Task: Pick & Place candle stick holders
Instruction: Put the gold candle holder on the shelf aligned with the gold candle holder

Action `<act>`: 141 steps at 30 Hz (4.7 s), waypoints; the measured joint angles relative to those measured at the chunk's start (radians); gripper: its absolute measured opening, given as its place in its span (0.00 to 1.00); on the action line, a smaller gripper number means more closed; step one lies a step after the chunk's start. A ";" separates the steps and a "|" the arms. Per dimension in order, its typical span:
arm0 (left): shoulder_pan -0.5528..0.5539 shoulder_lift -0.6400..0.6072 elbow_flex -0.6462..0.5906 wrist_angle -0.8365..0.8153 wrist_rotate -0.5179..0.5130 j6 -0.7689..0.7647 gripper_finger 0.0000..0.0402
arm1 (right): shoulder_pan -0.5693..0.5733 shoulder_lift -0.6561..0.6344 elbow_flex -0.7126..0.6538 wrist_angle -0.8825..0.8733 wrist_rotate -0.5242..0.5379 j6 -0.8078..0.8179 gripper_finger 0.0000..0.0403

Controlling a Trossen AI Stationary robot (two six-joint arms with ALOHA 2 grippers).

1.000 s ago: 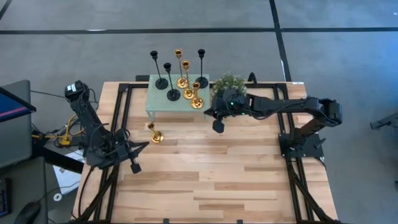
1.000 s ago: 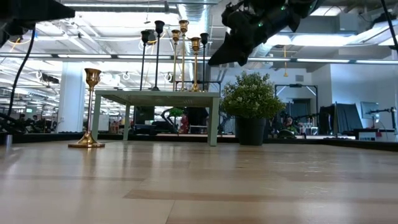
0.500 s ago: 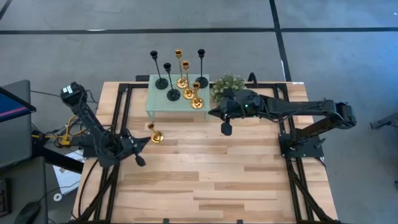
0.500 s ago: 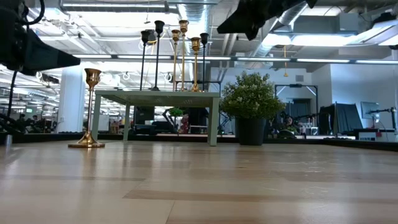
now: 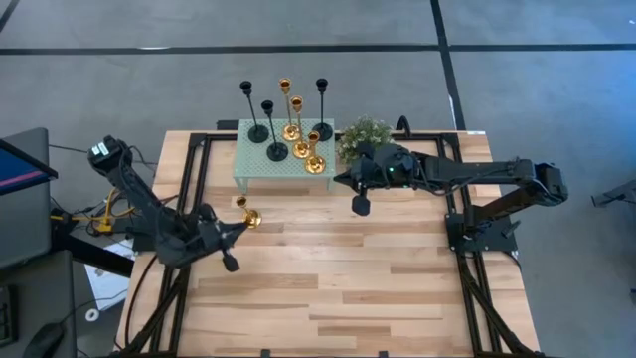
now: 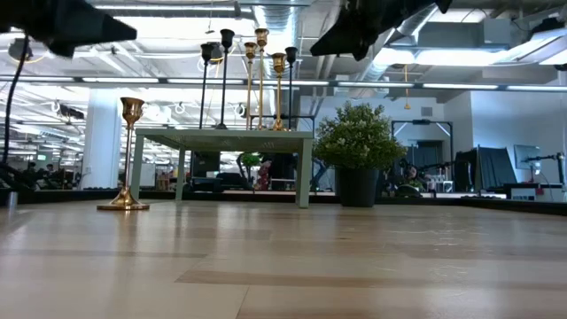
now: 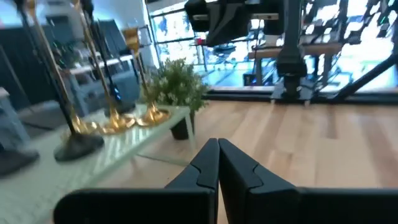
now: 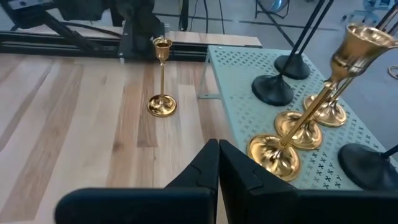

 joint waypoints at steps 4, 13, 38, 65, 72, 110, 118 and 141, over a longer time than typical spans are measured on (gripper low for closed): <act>0.084 0.122 0.070 -0.003 0.003 0.075 0.01 | 0.002 0.000 0.000 -0.027 0.000 -0.007 0.00; 0.444 0.189 0.119 -0.002 0.426 0.085 0.01 | 0.002 -0.009 -0.042 -0.038 0.000 -0.006 0.00; 0.989 -0.236 0.129 -0.484 1.047 0.136 0.01 | -0.005 -0.021 -0.066 0.042 0.080 0.042 0.00; 1.398 -0.630 0.270 -1.137 1.402 -0.004 0.01 | -0.019 -0.014 -0.065 0.080 0.079 0.082 0.00; 1.369 -0.674 0.250 -1.149 1.485 -0.156 0.01 | -0.018 -0.014 -0.065 0.083 0.079 0.082 0.00; 1.058 -0.460 0.485 -1.725 1.248 -0.459 0.01 | -0.017 -0.014 -0.065 0.082 0.078 0.081 0.00; 1.058 -0.422 0.485 -1.724 1.303 -0.428 0.01 | -0.017 -0.014 -0.065 0.090 0.078 0.083 0.00; 1.058 -0.170 0.485 -1.720 1.347 -0.338 0.27 | -0.017 -0.014 -0.065 0.079 0.078 0.075 0.00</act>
